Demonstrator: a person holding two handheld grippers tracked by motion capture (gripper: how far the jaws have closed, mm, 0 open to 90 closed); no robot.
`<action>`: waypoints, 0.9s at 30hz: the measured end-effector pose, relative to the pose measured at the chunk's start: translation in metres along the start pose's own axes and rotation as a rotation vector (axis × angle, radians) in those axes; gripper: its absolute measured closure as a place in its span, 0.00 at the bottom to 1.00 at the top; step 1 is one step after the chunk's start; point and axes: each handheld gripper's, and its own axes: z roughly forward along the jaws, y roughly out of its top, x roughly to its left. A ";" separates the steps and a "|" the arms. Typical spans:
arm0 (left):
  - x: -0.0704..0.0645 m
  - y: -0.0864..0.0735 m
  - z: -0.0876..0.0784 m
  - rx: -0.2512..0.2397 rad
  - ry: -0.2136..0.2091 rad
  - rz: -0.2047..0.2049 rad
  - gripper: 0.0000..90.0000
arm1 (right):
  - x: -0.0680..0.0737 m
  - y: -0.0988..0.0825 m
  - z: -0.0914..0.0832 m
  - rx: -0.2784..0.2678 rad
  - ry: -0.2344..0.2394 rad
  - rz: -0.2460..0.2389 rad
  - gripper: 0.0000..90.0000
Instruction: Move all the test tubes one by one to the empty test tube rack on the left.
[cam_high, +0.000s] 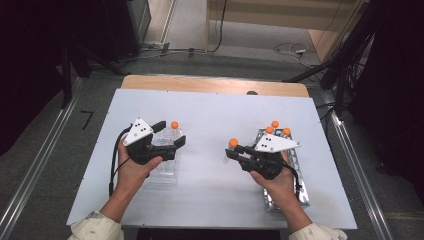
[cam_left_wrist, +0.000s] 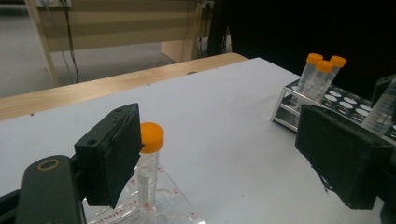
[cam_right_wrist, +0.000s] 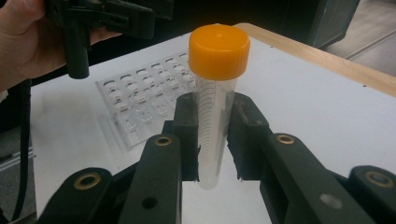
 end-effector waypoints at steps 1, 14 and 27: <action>-0.002 0.000 0.001 0.001 -0.006 0.005 0.17 | 0.001 0.001 0.002 0.002 0.003 -0.004 0.80; -0.029 0.002 0.006 -0.009 -0.102 0.018 0.17 | 0.012 0.004 0.029 0.049 0.028 -0.034 0.80; -0.044 0.001 0.010 0.006 -0.153 0.042 0.20 | 0.020 0.004 0.046 0.078 0.028 -0.047 0.80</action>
